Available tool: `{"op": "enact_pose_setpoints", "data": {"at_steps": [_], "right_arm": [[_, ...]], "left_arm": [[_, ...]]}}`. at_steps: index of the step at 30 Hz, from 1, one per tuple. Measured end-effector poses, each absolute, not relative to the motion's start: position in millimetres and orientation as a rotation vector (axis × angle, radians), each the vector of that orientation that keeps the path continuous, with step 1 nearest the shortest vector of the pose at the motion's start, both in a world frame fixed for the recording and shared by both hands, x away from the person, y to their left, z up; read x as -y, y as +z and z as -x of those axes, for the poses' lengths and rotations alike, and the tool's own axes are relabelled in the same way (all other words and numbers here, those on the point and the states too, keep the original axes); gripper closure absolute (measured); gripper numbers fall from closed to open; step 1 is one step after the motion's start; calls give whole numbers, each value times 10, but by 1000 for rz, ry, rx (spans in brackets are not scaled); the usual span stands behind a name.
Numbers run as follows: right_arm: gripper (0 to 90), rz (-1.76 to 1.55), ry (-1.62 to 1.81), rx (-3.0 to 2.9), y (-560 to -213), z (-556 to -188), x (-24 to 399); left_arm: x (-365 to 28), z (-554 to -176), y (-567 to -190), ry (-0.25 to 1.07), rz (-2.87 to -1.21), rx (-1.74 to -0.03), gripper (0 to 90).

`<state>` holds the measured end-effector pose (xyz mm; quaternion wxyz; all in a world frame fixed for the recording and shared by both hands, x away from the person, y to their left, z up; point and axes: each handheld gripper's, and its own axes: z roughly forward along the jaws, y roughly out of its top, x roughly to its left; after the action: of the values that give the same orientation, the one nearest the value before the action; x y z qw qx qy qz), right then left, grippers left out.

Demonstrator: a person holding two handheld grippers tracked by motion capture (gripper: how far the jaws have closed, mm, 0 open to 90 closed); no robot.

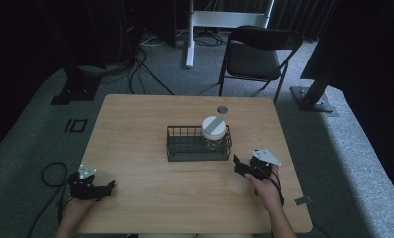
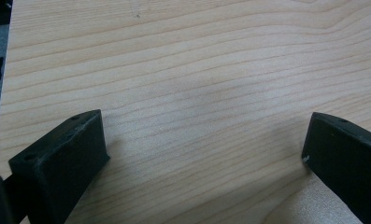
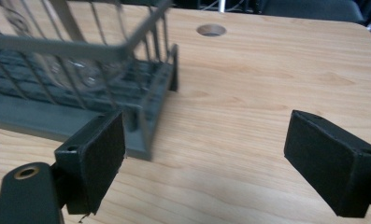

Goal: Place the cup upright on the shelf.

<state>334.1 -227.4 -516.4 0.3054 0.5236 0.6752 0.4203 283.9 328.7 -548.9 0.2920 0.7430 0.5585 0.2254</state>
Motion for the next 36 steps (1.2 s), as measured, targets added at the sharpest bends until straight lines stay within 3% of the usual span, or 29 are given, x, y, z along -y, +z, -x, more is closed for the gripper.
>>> {"op": "enact_pose_setpoints", "data": {"at_steps": [36], "right_arm": [[125, -1596, 885, -1773, -5443, -3318, 2795]], "left_arm": [[-3288, -2839, -5489, 600, -1982, -1488, 1]]}}
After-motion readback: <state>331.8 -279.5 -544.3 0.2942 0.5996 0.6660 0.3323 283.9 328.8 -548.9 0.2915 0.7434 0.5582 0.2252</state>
